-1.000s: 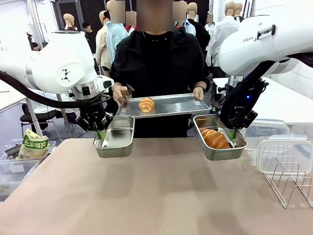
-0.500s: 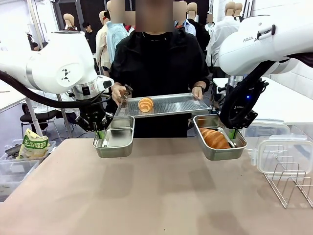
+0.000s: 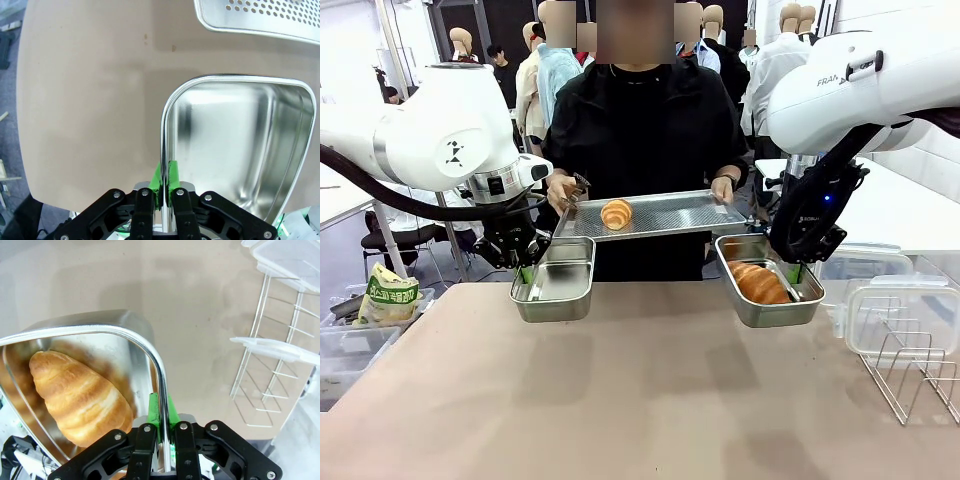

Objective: Place the bread in airtight containers.
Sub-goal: Once an object is inside an Airtight Container , place the container in the center of the table.

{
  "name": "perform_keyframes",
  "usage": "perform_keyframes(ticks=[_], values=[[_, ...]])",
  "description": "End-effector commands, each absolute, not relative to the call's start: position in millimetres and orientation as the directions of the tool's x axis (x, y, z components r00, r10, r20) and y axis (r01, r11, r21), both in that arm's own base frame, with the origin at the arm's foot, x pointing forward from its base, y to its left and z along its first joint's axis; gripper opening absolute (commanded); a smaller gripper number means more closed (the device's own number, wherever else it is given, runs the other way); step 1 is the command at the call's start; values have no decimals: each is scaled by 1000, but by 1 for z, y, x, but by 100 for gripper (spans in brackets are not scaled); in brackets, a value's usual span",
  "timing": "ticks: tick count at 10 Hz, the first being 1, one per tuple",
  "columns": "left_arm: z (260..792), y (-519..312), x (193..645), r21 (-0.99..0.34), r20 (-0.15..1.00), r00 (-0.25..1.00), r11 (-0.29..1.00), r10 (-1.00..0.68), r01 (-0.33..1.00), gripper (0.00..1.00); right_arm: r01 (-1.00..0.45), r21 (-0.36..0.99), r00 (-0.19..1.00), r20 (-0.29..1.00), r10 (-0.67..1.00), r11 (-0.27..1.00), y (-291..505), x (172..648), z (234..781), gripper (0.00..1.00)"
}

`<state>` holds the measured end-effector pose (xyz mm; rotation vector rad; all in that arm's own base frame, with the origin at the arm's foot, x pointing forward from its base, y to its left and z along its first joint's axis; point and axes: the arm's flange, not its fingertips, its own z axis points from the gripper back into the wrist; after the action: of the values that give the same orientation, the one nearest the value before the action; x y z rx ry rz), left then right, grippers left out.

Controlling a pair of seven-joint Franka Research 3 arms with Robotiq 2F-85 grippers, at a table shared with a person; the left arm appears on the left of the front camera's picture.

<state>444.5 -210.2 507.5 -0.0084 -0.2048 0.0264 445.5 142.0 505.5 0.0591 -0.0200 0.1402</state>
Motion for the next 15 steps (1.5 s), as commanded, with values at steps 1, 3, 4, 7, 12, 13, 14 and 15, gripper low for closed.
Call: perform_keyframes(ticks=[1,3,4,7,12,13,14,15], values=[[511,-208,444,-10,204,979,1000,22,-20,0,-140,58,990,24,139,988,142,446,505,0],[511,-208,444,-10,204,979,1000,22,-20,0,-63,67,998,-24,65,996,137,459,472,0],[511,-208,444,-10,204,979,1000,22,-20,0,-28,62,999,-31,30,998,134,468,452,0],[511,-208,444,-10,204,979,1000,22,-20,0,-55,124,993,-98,67,991,134,491,389,0],[511,-208,444,-10,204,979,1000,22,-20,0,-40,81,998,-47,44,996,141,495,335,0],[511,-208,444,-10,204,979,1000,22,-20,0,-35,85,999,-26,38,996,141,493,334,0],[511,-208,444,-10,204,979,1000,22,-20,0,-27,69,1000,-12,28,997,142,493,335,0],[511,-208,444,-10,204,979,1000,22,-20,0,-24,66,999,-28,26,998,142,495,332,0]])
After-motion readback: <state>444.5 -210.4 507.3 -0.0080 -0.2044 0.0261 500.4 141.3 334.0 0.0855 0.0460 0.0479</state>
